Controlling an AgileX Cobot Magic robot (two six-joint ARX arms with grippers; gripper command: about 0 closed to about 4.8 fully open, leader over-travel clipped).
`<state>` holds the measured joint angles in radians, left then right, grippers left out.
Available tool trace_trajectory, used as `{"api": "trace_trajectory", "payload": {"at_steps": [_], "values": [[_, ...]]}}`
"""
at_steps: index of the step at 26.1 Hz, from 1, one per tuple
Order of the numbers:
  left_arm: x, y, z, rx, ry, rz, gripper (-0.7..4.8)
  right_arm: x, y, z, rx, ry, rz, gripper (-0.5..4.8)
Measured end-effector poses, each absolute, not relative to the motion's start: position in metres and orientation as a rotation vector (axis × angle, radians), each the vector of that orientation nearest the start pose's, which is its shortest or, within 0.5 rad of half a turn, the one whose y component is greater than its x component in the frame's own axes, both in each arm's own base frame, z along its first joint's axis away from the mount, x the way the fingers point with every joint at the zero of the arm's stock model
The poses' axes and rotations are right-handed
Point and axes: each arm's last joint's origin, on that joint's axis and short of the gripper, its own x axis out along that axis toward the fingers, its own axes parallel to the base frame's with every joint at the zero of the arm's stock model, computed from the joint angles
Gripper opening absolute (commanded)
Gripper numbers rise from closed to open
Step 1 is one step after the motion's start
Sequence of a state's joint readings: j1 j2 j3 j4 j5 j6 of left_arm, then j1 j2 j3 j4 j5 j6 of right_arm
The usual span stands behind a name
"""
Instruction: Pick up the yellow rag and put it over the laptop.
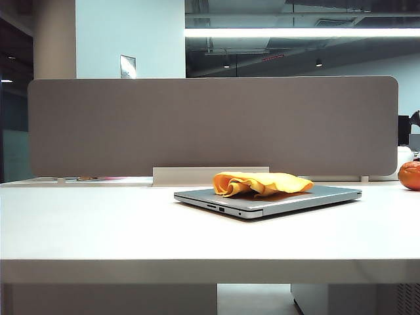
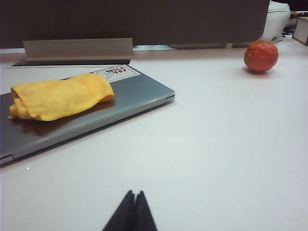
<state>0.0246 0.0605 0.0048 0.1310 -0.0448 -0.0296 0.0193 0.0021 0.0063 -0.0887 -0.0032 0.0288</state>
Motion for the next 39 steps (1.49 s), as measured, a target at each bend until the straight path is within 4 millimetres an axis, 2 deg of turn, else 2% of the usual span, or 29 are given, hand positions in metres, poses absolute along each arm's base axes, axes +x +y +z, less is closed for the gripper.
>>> {"api": "trace_trajectory", "payload": {"at_steps": [12,39], "values": [[0.0976,0.0026,0.1650,-0.015,-0.003,0.035,-0.06,0.0971,0.0020,0.1569,0.028,0.085,0.021,-0.05],[0.0976,0.0018,0.1650,-0.016,-0.003,0.006,-0.06,0.0971,0.0020,0.1569,0.028,0.085,0.021,-0.05]]}}
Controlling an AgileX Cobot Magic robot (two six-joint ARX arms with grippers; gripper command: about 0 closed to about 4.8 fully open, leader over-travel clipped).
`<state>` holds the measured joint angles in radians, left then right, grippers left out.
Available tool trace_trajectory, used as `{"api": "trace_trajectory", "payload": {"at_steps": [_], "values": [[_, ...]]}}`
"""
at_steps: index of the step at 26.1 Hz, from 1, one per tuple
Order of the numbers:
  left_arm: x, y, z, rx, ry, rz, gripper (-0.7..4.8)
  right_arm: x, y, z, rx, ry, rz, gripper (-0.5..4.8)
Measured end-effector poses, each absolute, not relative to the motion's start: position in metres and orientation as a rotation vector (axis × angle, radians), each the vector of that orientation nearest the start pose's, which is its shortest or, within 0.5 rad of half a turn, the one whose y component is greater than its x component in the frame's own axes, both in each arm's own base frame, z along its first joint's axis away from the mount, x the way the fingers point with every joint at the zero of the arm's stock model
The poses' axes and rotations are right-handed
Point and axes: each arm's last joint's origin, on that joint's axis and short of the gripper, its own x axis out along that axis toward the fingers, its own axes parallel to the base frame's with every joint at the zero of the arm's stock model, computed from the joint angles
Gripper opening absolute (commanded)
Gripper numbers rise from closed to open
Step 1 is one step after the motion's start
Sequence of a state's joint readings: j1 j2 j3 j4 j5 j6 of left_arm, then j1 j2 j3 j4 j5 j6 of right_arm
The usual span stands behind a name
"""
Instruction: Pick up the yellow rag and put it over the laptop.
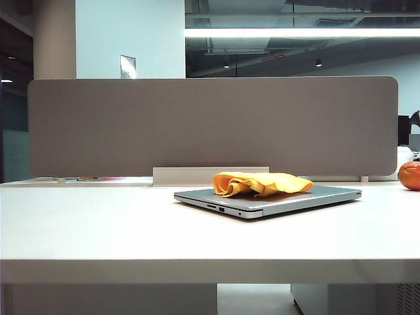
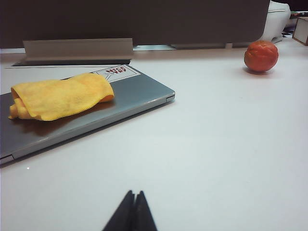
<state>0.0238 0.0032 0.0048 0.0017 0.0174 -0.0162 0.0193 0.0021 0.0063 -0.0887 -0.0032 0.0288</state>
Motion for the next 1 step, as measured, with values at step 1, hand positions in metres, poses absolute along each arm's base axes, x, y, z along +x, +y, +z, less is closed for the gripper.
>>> {"api": "trace_trajectory", "payload": {"at_steps": [1], "values": [[0.0976,0.0018,0.1650,-0.016,-0.003,0.006,-0.06,0.0971,0.0020,0.1569,0.028,0.085,0.021,-0.05]]}}
